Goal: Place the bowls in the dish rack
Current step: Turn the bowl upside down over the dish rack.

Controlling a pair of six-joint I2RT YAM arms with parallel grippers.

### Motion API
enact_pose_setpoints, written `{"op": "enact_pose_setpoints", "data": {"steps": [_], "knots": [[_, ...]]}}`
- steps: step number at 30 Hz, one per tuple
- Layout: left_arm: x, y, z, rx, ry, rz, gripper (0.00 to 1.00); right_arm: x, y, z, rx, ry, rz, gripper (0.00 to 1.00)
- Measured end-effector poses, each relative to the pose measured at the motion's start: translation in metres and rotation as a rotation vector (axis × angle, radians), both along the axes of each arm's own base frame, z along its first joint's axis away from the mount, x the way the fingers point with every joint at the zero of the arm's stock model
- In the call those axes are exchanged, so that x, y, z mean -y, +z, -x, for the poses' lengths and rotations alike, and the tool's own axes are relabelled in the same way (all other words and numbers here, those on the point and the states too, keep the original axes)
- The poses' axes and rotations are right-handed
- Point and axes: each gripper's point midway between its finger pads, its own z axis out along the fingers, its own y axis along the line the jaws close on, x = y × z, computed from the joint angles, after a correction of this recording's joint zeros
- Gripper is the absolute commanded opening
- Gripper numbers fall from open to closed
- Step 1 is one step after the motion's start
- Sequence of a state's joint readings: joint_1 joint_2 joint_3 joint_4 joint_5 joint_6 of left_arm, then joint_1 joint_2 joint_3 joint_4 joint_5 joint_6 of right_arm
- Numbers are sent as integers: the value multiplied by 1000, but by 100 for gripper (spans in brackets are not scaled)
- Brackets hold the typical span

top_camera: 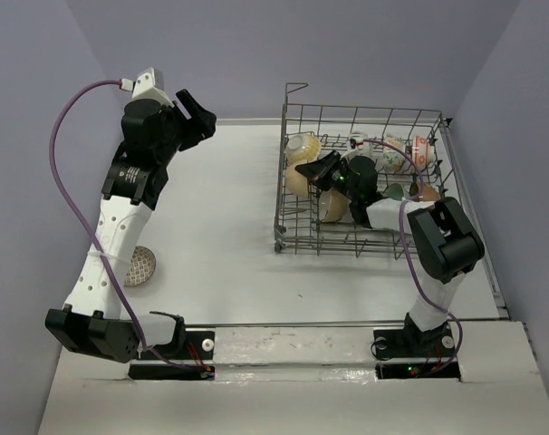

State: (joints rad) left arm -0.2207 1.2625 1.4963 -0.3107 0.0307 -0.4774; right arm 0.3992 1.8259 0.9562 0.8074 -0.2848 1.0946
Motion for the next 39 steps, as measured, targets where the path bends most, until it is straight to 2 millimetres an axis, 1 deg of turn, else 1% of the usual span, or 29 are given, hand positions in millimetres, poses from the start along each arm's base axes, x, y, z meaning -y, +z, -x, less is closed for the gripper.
{"op": "enact_pose_setpoints", "data": {"steps": [2, 4, 8, 13, 15, 20, 23, 29, 39], "knots": [[0, 0, 0, 0, 0, 0, 77, 1, -6, -1, -21, -9, 15, 1], [0, 0, 0, 0, -2, 0, 78, 2, -6, -1, -23, -14, 26, 1], [0, 0, 0, 1, -3, 1, 77, 5, -5, 1, -40, -21, 48, 8], [1, 1, 1, 3, -4, 2, 77, 8, -2, 5, -61, -31, 87, 9], [1, 1, 1, 3, -6, 2, 77, 7, 1, 5, -68, -37, 117, 15], [2, 2, 2, 4, -11, 4, 77, 13, 5, 7, -80, -68, 174, 15], [2, 2, 2, 3, -15, 5, 77, 16, 7, 7, -85, -81, 204, 19], [3, 2, 2, 3, -17, 7, 77, 20, 6, 3, -91, -103, 251, 19], [3, 2, 2, 2, -18, 7, 77, 19, 6, 0, -104, -103, 284, 19]]}}
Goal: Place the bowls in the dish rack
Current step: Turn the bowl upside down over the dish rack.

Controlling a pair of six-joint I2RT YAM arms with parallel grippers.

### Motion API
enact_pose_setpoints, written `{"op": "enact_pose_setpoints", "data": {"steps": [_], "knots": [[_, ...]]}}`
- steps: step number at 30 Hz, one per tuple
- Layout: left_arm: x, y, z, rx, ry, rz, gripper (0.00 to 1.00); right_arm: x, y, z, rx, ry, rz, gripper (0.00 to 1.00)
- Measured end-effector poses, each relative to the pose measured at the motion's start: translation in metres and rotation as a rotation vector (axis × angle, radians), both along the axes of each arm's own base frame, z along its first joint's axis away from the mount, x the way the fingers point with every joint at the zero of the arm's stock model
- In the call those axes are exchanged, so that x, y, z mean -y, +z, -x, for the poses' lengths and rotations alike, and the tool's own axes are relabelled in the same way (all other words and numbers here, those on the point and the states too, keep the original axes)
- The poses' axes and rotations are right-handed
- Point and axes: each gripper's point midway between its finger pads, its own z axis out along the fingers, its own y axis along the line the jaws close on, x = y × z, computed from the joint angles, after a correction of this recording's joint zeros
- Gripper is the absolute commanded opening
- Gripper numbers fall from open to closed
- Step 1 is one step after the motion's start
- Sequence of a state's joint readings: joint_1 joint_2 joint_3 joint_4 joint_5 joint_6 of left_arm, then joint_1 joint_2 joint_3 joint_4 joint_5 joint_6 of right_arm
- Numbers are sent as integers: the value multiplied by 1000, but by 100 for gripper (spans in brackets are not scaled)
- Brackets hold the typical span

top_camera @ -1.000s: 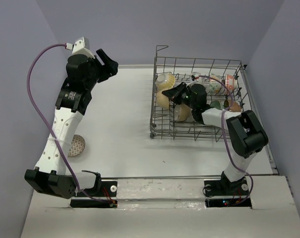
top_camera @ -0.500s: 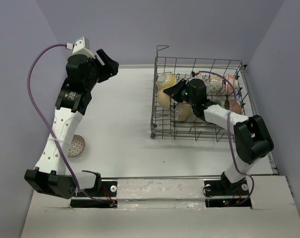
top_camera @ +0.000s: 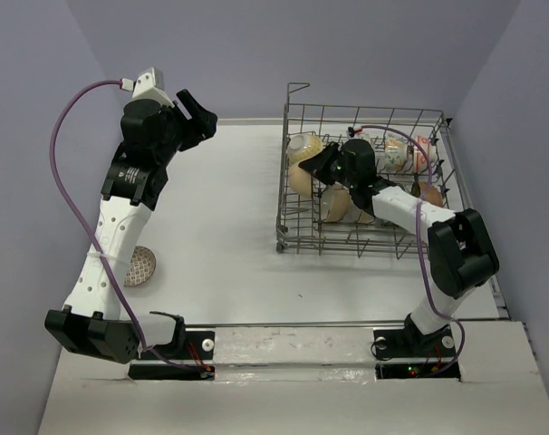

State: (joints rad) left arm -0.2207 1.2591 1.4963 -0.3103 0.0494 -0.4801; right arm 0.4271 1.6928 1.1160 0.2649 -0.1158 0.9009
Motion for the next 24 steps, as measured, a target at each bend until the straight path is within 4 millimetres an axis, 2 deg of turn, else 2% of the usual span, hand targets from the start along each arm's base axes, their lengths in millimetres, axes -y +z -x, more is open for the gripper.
{"op": "enact_pose_setpoints", "data": {"steps": [17, 24], "knots": [[1, 0, 0, 0, -7, 2, 78, 5, -6, -11, 0, -28, 125, 19], [1, 0, 0, -1, -8, 2, 77, 7, -9, -15, 9, -38, 149, 1]]}}
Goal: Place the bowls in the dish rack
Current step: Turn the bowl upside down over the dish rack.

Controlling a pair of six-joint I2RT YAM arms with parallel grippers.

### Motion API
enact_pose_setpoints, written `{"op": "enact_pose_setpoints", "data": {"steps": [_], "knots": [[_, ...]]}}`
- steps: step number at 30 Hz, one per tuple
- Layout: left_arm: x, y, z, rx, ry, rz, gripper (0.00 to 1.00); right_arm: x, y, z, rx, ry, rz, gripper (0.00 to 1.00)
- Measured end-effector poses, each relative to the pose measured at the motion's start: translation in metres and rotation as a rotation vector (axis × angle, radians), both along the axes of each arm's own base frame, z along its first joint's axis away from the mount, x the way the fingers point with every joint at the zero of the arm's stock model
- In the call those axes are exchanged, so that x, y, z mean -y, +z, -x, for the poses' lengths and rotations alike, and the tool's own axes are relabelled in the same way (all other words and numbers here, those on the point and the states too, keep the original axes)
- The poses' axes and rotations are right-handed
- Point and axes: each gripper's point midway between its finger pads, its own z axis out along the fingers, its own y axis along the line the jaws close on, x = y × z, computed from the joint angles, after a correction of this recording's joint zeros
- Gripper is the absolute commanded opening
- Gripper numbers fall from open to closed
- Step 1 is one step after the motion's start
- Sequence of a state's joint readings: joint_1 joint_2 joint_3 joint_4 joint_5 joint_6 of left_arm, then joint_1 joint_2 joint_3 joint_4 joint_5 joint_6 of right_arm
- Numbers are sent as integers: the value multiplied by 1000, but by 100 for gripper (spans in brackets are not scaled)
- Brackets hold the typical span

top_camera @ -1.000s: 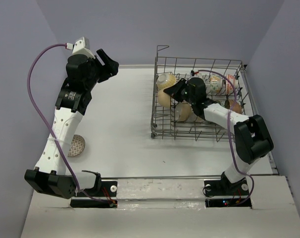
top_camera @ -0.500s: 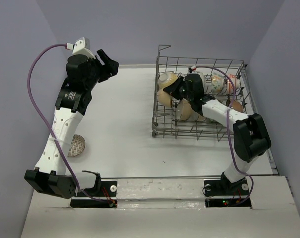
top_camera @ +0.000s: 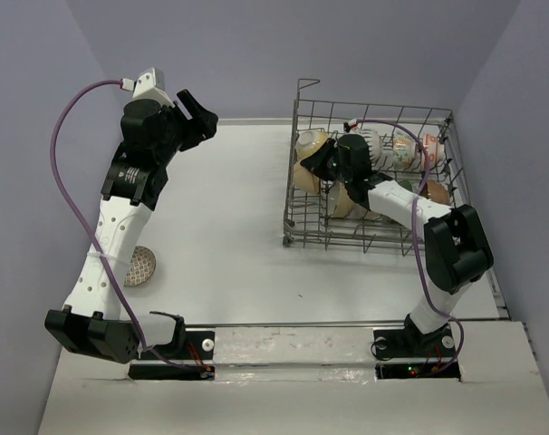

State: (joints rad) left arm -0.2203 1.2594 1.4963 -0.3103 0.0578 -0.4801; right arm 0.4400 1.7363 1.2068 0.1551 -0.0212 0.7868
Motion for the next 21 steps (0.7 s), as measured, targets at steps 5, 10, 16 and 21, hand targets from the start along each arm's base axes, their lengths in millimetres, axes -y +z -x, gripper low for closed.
{"op": "enact_pose_setpoints", "data": {"steps": [5, 10, 16, 21], "knots": [[0, 0, 0, 0, 0, 0, 77, -1, -2, -1, -1, 3, 1, 1], [0, 0, 0, 0, 0, 0, 77, -6, -5, -3, -1, 26, -16, 1], [0, 0, 0, 0, 0, 0, 77, -7, -5, -3, -9, 29, -37, 1], [0, 0, 0, 0, -1, 0, 77, -7, -6, -5, -14, 32, -49, 1]]}}
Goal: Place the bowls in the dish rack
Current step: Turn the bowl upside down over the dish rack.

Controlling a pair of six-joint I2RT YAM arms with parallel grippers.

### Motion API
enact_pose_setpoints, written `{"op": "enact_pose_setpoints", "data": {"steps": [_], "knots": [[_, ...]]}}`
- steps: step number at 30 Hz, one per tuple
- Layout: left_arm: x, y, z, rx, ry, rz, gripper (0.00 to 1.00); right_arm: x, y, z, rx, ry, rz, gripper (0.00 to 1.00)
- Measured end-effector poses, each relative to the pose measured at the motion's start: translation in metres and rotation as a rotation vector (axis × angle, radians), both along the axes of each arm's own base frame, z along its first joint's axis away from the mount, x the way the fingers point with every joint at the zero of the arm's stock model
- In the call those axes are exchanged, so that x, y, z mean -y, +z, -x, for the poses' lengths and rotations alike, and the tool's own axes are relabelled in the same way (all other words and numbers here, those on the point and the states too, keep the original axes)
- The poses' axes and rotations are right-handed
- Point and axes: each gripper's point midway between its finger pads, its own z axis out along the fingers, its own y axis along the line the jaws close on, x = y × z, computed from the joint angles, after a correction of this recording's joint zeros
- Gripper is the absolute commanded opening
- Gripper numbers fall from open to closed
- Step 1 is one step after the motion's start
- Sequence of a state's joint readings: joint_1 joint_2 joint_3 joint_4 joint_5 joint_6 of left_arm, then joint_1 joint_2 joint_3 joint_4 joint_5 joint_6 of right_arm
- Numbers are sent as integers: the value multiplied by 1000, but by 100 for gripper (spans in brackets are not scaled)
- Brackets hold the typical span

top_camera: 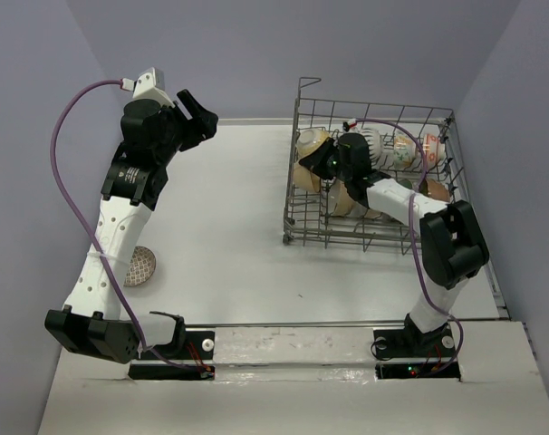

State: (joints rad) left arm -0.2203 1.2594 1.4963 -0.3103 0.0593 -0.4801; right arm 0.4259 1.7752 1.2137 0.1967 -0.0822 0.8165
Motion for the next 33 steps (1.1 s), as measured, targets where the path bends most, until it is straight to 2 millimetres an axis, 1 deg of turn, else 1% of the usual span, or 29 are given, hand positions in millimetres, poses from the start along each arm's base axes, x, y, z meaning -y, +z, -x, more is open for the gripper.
{"op": "enact_pose_setpoints", "data": {"steps": [4, 7, 18, 21, 23, 25, 28, 30, 33], "knots": [[1, 0, 0, 0, -6, 1, 77, 0, 0, -6, -1, -3, 3, 1], [7, -3, 0, -7, -22, 0, 77, 1, 0, -8, 3, -2, 9, 1], [50, -32, -8, -75, -105, -19, 77, 0, 0, -8, 13, 15, 40, 1], [65, -42, -12, -96, -125, -29, 77, 0, 0, -9, 12, 16, 40, 1], [82, -51, -16, -118, -149, -43, 77, 0, -1, -9, 12, 16, 40, 1], [97, -58, -23, -131, -166, -53, 76, 0, -1, -9, 12, 16, 40, 1], [120, -75, -34, -161, -190, -73, 76, -1, -1, -9, 13, 16, 40, 1], [132, -83, -42, -176, -200, -83, 76, -1, -1, -8, 13, 17, 40, 1], [143, -93, -52, -190, -203, -95, 76, -1, -1, -8, 14, 18, 41, 1]]}}
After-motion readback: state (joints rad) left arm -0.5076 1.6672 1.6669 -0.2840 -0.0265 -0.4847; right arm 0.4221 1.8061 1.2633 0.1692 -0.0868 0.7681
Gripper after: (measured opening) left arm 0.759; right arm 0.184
